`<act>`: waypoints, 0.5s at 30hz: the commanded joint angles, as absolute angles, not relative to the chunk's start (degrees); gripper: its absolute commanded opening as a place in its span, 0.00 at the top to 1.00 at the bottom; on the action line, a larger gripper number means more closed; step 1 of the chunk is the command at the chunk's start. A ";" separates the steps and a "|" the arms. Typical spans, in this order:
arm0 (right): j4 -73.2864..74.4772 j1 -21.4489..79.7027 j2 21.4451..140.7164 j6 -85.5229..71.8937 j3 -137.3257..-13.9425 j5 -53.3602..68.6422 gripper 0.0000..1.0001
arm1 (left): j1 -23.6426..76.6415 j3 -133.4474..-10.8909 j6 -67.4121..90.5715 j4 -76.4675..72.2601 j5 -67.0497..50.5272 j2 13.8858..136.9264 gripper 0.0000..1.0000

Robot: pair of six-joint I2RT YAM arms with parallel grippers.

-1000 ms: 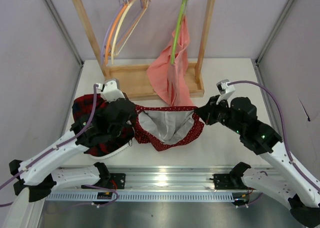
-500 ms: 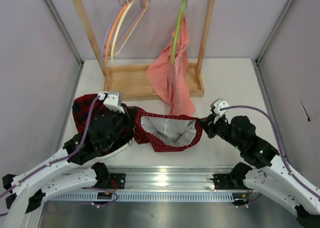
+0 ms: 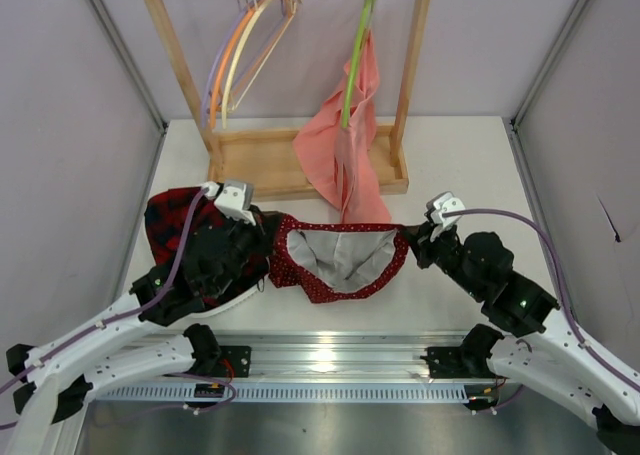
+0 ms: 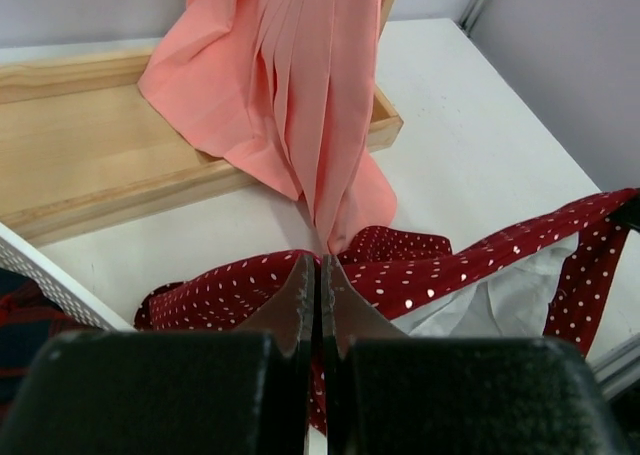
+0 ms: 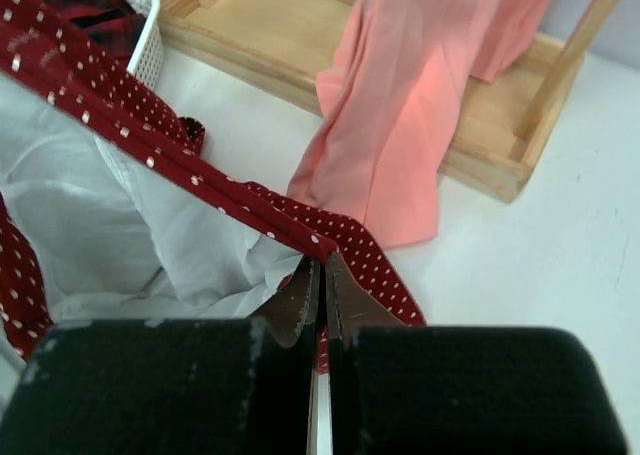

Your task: Place the skirt on the hanger

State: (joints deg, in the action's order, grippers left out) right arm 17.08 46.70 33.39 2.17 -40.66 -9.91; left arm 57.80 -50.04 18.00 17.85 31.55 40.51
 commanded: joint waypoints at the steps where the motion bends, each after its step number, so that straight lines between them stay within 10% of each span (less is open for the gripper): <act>1: 18.80 46.06 35.85 -6.28 -47.18 -19.24 1.00 | 57.31 -61.02 21.95 26.13 34.35 45.84 1.00; 8: 33.21 43.60 51.75 -15.21 -64.94 -9.68 1.00 | 57.30 -88.91 35.41 58.66 40.16 69.04 1.00; 15: 35.95 39.03 52.48 -17.22 -62.76 -8.44 1.00 | 53.80 -82.63 35.25 53.74 34.56 70.23 1.00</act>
State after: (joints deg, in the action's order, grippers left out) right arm 33.41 41.56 54.24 -14.17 -63.70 -8.97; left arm 56.03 -84.79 33.58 53.06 37.23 72.23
